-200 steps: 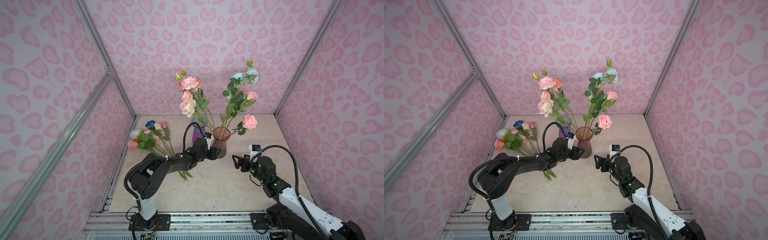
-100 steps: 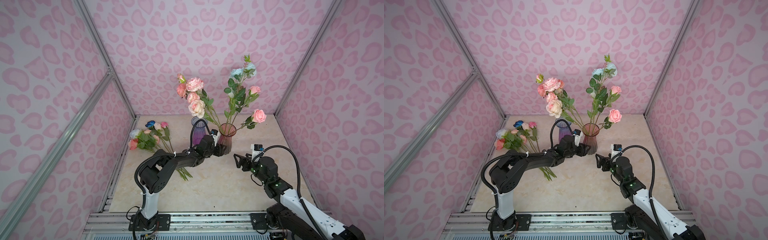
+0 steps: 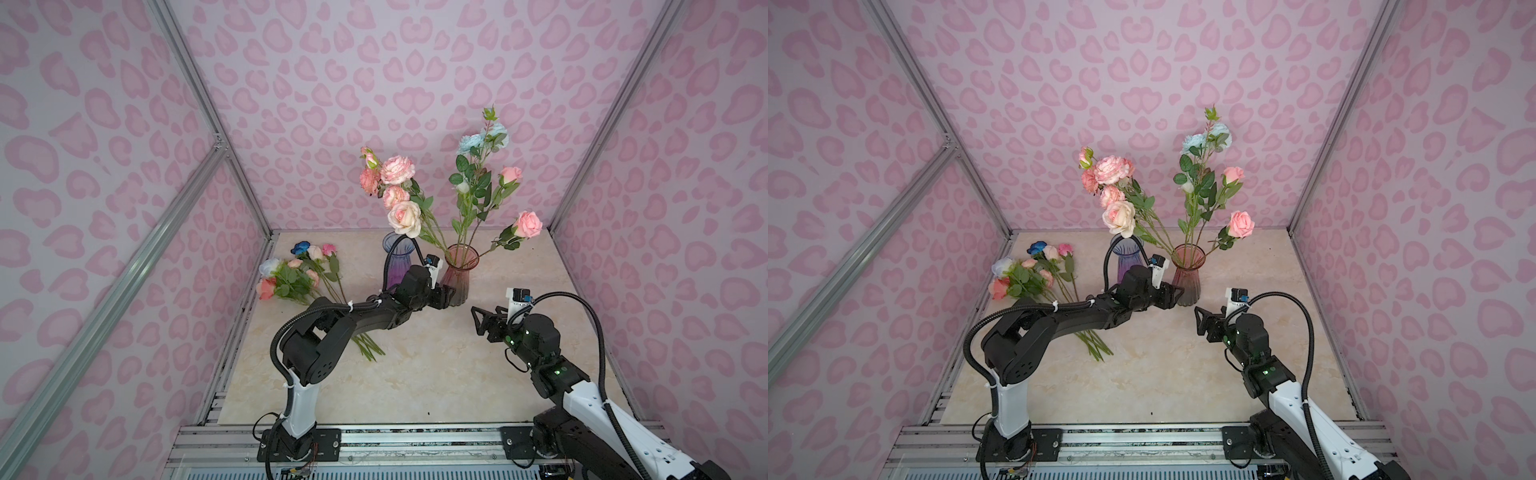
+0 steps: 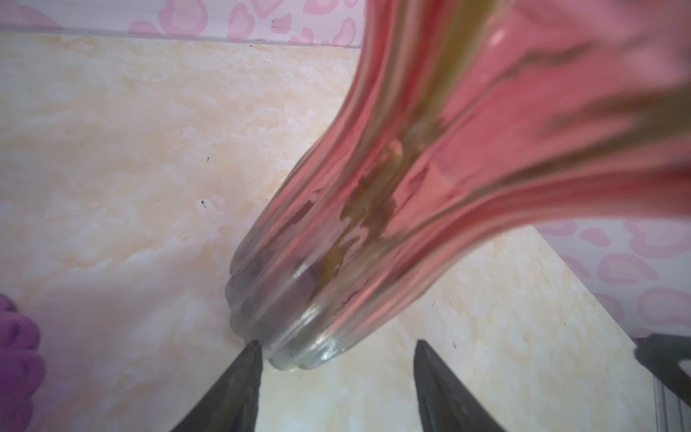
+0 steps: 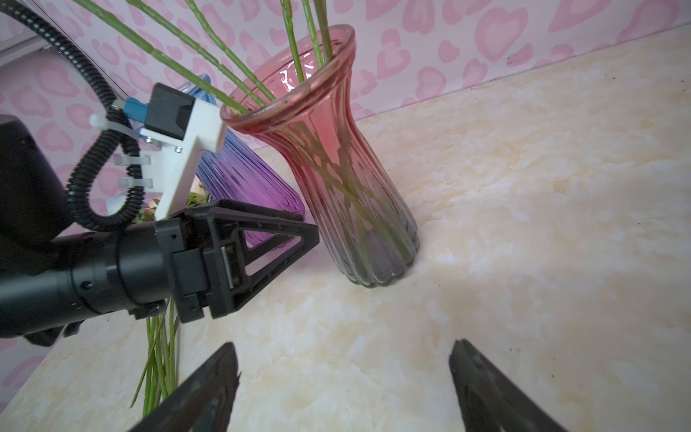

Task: Arrange flowers in a vase
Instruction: Move the vase to the top-center of the table.

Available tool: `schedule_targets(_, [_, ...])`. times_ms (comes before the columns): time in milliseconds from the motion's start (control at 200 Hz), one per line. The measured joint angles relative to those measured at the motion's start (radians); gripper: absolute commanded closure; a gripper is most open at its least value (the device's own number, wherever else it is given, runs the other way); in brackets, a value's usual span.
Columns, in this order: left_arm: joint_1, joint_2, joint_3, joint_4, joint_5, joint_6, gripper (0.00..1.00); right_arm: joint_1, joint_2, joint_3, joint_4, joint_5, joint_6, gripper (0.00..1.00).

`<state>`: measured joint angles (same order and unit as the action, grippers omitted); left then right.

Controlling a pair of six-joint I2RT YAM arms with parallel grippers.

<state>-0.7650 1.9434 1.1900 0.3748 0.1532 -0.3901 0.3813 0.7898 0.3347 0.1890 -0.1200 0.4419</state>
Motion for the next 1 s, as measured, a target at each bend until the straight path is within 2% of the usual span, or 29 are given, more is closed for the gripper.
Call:
schedule_targets(175, [0.000,-0.152,-0.146,-0.013,-0.026,0.026,0.27,0.000,0.006,0.005,0.000,-0.005,0.000,0.11])
schedule_targets(365, [-0.004,-0.425,-0.381,-0.055,-0.094,0.051,0.18,0.000,0.005,0.019,-0.003,-0.012,0.000,0.11])
schedule_targets(495, [0.020,-0.601,-0.417,-0.180,-0.167,0.053,0.20,0.000,0.003,0.025,-0.006,-0.018,0.000,0.11])
schedule_targets(575, [0.084,-0.682,-0.382,-0.290,-0.195,0.029,0.24,0.000,0.001,0.032,-0.009,-0.020,0.000,0.11])
schedule_targets(655, [0.190,-0.735,-0.326,-0.400,-0.184,-0.009,0.25,0.000,-0.004,0.035,-0.009,-0.023,-0.001,0.11])
schedule_targets(770, [0.292,-0.754,-0.204,-0.558,-0.156,-0.029,0.26,0.000,-0.014,0.035,-0.011,-0.024,0.000,0.11])
schedule_targets(835, [0.332,-0.723,-0.097,-0.641,-0.108,-0.028,0.27,0.000,-0.021,0.035,-0.012,-0.023,0.000,0.11])
schedule_targets(885, [0.365,-0.678,-0.010,-0.689,-0.061,-0.028,0.32,0.000,-0.026,0.035,-0.015,-0.023,0.000,0.11])
schedule_targets(1000, [0.432,-0.515,0.211,-0.810,0.031,-0.023,0.34,0.001,-0.032,0.035,-0.016,-0.018,-0.001,0.11])
